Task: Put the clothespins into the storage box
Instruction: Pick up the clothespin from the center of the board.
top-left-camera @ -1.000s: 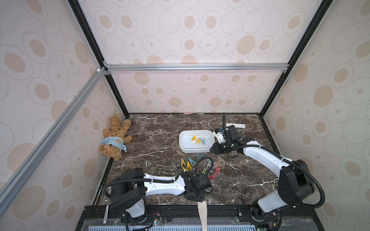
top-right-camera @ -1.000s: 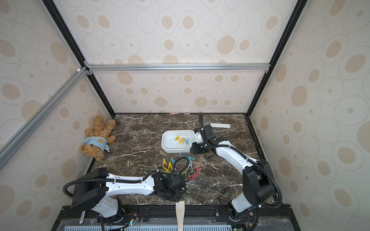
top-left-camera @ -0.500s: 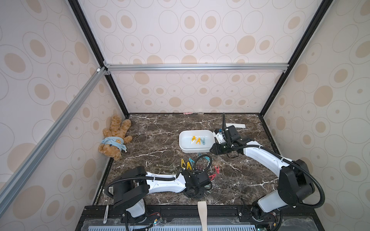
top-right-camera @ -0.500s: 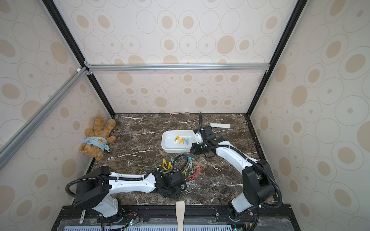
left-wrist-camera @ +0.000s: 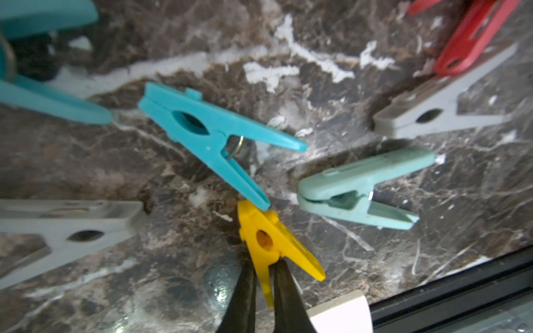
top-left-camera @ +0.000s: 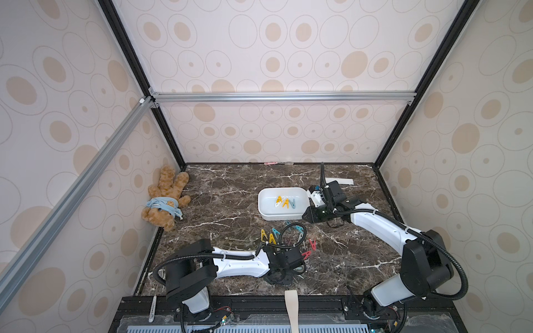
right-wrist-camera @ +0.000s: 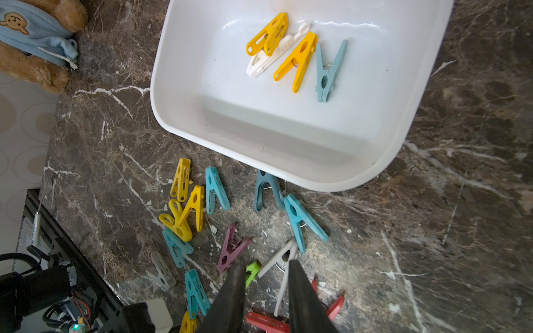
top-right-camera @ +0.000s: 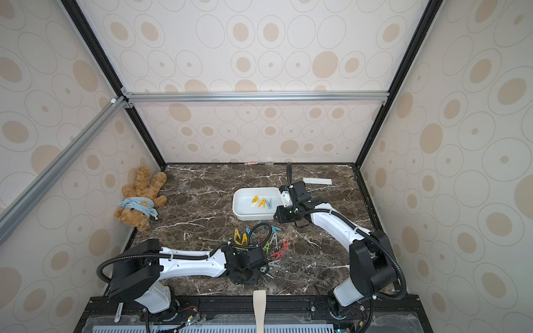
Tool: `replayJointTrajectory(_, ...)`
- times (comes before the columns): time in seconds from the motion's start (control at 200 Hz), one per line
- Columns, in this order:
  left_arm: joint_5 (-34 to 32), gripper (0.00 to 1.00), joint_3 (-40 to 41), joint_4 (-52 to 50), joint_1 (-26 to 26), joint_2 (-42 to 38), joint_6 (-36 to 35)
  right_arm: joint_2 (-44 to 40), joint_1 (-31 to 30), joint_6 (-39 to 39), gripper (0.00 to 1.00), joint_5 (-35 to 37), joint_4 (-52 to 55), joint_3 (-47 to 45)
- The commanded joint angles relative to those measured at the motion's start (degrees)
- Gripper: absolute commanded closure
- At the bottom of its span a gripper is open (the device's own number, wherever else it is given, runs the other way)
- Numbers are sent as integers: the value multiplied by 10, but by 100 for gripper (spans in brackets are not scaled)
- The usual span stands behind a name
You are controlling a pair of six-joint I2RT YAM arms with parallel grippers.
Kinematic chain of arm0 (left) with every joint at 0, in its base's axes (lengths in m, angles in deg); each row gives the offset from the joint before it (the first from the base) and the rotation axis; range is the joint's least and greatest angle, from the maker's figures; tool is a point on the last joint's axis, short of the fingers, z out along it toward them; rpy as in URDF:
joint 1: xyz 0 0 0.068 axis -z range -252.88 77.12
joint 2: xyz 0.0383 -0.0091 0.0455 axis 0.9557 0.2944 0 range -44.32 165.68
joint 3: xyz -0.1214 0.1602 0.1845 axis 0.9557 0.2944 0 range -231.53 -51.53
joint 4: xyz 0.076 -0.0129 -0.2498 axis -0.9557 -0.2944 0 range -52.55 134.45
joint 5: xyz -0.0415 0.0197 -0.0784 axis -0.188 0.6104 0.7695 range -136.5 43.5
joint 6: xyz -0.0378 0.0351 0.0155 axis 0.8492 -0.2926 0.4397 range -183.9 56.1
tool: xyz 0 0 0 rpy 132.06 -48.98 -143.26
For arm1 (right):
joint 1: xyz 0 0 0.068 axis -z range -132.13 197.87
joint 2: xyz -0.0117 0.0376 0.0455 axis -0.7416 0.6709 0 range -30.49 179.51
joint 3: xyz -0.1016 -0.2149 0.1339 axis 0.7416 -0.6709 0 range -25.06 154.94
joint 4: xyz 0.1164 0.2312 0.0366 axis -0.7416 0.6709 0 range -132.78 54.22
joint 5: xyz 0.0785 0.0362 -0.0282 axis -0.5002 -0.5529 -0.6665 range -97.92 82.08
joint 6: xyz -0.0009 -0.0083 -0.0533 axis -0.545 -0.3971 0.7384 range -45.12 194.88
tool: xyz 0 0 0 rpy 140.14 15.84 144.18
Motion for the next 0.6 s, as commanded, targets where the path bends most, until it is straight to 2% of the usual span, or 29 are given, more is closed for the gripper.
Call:
replayJointTrajectory(0.0, -24, 91, -14, -38, -5, -6, -3, -19, -1, 0, 71, -4, 6, -6)
replayJointTrajectory(0.19, -57, 100, -17, -52, -7, -44, -5, -22, -1, -4, 72, -1, 9, -2)
replayJointTrajectory(0.275, -69, 100, -18, -65, -14, -69, -14, -22, -1, -8, 72, 4, 9, 1)
replayJointTrajectory(0.53, -49, 100, -11, -91, -50, -143, -55, -18, -1, -21, 73, 14, 21, 19)
replayJointTrajectory(0.595, -56, 100, -21, -96, -73, -168, -69, -19, -2, -19, 73, 25, 25, 22)
